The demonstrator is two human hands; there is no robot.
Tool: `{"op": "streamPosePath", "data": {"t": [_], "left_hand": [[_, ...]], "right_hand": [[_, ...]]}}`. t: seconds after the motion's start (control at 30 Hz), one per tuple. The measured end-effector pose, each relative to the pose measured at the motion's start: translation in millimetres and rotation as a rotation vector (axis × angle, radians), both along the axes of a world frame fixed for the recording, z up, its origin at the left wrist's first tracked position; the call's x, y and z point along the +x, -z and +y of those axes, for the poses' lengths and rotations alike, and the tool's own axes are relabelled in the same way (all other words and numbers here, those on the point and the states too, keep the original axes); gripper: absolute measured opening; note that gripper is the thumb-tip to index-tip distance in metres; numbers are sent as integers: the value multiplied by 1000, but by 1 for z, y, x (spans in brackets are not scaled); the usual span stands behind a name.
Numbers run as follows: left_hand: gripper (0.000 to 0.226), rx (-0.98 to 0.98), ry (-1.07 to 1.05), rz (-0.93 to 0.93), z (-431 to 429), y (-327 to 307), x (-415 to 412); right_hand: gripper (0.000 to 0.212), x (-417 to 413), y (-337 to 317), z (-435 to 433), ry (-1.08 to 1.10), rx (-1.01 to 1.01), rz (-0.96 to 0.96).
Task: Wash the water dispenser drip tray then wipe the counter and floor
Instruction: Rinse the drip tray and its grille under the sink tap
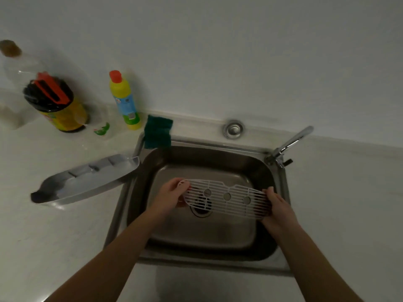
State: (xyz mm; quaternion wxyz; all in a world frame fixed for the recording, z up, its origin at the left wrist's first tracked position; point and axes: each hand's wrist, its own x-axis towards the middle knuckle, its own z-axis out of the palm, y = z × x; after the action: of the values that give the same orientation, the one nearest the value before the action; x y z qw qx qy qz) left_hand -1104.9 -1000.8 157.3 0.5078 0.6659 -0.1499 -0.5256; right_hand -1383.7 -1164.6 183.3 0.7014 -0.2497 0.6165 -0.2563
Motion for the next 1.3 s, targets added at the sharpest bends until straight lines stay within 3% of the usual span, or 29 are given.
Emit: {"op": "streamPosePath", "data": {"t": [0.07,0.17,0.27,0.4,0.6,0.77,0.83,1.0,1.2,1.3], "left_hand": [[21,21,22,41,-14,4,-3],[24,11,-52,51,-35,7,-6],[22,-12,-131,32,-50,8,-7],[24,-22,-186,49,-68,8,-10],[26,-25,-187,52,-86,0,-20],[26,-13,-200,69,-95,2,-20],[26,-17,-210,82,-99,2,-20],[27,-23,-248,90,-107,0,-22],[28,-37,-243,111,-102,3,-20],[27,-31,-197,89,-98,8,-24]], "right_hand": [[27,-7,6,-9,-47,-19,32],[17,-12,13,-28,-253,-172,289],[41,-20,14,-62,-353,-398,619],[60,-22,12,-119,-389,-667,830],[16,-18,22,-157,-508,-673,998],[9,-17,22,-158,-670,-825,1127],[17,-15,25,-147,-789,-877,1176],[12,-12,27,-138,-754,-831,1067],[12,-27,16,-115,-364,-612,669],[27,-27,10,-88,-306,-491,501]]}}
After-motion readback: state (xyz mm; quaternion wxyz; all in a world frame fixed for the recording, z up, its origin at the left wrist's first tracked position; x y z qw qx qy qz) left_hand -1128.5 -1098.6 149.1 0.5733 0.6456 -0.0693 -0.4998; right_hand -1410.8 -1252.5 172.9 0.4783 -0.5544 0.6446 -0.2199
